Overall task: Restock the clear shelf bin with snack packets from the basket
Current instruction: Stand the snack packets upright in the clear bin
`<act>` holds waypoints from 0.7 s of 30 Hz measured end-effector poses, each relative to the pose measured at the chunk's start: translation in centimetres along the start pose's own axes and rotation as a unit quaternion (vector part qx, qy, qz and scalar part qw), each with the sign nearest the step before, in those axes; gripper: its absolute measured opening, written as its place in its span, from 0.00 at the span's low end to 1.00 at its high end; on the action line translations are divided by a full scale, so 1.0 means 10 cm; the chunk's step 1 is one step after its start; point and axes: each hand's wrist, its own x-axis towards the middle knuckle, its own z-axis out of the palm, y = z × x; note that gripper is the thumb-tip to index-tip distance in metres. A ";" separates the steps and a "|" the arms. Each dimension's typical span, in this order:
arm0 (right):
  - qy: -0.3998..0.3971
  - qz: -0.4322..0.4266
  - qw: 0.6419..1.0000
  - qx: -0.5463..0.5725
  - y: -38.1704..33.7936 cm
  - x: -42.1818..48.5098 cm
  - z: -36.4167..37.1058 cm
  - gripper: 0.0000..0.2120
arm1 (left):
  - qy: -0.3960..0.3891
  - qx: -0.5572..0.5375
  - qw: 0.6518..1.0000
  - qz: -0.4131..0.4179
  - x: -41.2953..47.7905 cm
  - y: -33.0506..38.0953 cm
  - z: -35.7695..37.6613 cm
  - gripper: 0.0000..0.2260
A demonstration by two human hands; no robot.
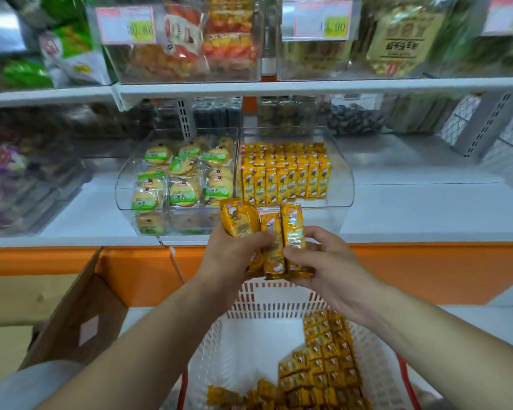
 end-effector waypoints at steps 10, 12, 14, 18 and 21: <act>-0.025 -0.078 0.974 -0.209 -0.29 0.40 -0.16 0.32 | -0.039 0.039 0.998 0.024 0.29 0.25 -0.20 0.16; 0.015 -0.110 0.966 -0.231 -0.38 0.60 -0.22 0.25 | -0.033 0.049 0.998 0.037 0.36 0.31 -0.26 0.16; 0.061 -0.135 0.959 -0.241 -0.48 0.88 -0.31 0.23 | -0.022 0.054 0.997 0.049 0.42 0.37 -0.32 0.16; 0.159 -0.187 0.900 -0.360 -0.66 1.49 -0.50 0.18 | -0.020 0.072 0.995 0.063 0.52 0.42 -0.40 0.17; 0.171 -0.202 0.856 -0.444 -0.64 1.91 -0.63 0.20 | -0.016 0.084 0.994 0.072 0.59 0.43 -0.44 0.17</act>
